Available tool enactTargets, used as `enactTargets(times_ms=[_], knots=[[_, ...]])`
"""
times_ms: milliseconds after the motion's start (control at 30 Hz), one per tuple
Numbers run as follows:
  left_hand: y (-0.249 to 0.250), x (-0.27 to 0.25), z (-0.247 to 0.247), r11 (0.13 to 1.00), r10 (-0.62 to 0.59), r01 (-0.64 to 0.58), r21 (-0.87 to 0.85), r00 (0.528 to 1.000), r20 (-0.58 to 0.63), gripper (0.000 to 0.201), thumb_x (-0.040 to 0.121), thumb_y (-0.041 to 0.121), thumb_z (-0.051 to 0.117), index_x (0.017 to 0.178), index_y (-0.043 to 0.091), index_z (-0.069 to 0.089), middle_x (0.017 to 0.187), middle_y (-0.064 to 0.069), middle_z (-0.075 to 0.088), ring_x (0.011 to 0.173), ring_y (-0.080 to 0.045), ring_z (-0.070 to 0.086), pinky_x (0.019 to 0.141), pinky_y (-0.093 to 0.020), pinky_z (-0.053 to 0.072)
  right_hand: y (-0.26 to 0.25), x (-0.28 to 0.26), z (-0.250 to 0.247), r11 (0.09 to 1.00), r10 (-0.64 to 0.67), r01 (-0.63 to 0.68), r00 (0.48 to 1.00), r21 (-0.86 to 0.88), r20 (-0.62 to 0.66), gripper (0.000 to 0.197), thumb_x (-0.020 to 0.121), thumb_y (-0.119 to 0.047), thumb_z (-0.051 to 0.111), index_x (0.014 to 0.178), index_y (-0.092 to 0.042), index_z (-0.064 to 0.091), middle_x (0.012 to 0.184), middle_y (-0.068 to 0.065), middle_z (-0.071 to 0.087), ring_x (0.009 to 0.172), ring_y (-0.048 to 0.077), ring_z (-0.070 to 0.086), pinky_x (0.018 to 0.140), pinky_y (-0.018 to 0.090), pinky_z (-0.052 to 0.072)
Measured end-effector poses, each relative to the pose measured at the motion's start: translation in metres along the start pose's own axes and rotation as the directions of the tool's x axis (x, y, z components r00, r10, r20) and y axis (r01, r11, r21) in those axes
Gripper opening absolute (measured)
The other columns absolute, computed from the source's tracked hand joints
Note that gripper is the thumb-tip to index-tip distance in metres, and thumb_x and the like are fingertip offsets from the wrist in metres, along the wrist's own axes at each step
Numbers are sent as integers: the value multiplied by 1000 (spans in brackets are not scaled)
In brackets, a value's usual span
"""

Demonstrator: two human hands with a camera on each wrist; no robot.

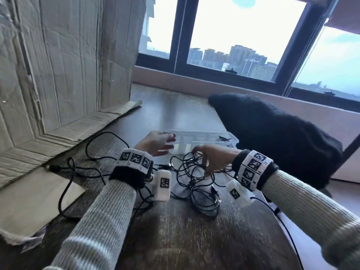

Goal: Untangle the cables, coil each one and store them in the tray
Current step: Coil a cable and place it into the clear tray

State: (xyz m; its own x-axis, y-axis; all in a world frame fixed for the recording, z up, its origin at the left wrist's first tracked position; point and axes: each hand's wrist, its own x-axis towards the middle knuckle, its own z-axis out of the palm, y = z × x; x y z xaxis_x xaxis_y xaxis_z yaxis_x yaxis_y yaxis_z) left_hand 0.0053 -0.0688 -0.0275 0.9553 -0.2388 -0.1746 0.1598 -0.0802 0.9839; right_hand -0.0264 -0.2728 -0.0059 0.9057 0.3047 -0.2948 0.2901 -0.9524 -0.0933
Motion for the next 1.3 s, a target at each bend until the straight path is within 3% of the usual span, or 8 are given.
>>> enactTargets(times_ms=[200, 400, 667, 800, 900, 1067, 1200, 1300], knots=[[-2, -4, 3, 949, -107, -38, 314, 896, 431, 50, 90, 47, 50, 120, 9, 56, 113, 0, 62, 102, -15, 55, 81, -25, 45, -10, -8, -28, 965, -28, 125, 922, 231, -386, 67, 71, -8, 82, 131, -10, 53, 89, 3, 74, 69, 14, 63, 64, 17, 52], [4, -15, -6, 975, 58, -145, 170, 898, 436, 43, 76, 54, 48, 101, 24, 67, 93, 7, 70, 91, -7, 63, 86, -27, 46, -2, -25, -47, 916, 41, 205, 807, 344, -589, 18, 69, -11, 84, 85, -15, 77, 76, -3, 73, 59, 7, 63, 69, 31, 58], [9, -15, -14, 890, 435, -444, -106, 895, -102, 17, 80, -2, 70, 90, 11, 72, 80, 0, 75, 76, -16, 72, 69, -28, 60, 7, -44, -59, 788, 93, 358, 734, 501, -672, 27, 64, -4, 86, 89, -11, 76, 80, 2, 76, 74, 17, 73, 67, 52, 56], [6, -2, -19, 819, 544, -565, 99, 712, -444, 16, 79, 6, 75, 92, 15, 75, 85, -1, 74, 77, -17, 71, 73, -35, 60, 12, -52, -58, 717, 154, 442, 654, 540, -740, 26, 69, -1, 82, 92, -8, 74, 83, 7, 75, 62, 13, 68, 56, 29, 46], [2, 5, -25, 799, 566, -572, 183, 615, -550, 16, 83, 11, 71, 99, 12, 75, 91, 2, 73, 76, -16, 71, 71, -38, 60, 18, -59, -60, 720, 153, 442, 650, 534, -744, 23, 79, 0, 73, 102, -2, 71, 92, 10, 74, 64, 20, 70, 62, 34, 53], [-2, 8, -31, 773, 576, -553, 312, 405, -710, 15, 88, 13, 62, 98, 12, 73, 95, -5, 74, 85, -18, 68, 79, -28, 53, 23, -72, -63, 891, 114, 137, 857, 434, -503, 13, 87, -16, 67, 97, -17, 76, 79, -4, 76, 57, 3, 56, 67, 26, 48], [-2, 10, -41, 848, 437, -510, 141, 525, -730, 14, 86, 15, 61, 96, 15, 71, 94, -9, 72, 81, -16, 61, 86, -34, 52, 33, -87, -66, 867, 163, 119, 850, 484, -500, 19, 80, -40, 73, 75, -22, 77, 67, 2, 65, 65, 19, 49, 67, 37, 44], [3, 0, -37, 885, 314, -455, -101, 743, -591, 20, 90, 11, 57, 106, 12, 68, 82, -1, 64, 71, -10, 57, 66, -29, 54, 40, -93, -67, 841, 194, 159, 804, 518, -563, 15, 80, -35, 75, 78, -20, 76, 82, 17, 71, 71, 22, 57, 72, 39, 50]])
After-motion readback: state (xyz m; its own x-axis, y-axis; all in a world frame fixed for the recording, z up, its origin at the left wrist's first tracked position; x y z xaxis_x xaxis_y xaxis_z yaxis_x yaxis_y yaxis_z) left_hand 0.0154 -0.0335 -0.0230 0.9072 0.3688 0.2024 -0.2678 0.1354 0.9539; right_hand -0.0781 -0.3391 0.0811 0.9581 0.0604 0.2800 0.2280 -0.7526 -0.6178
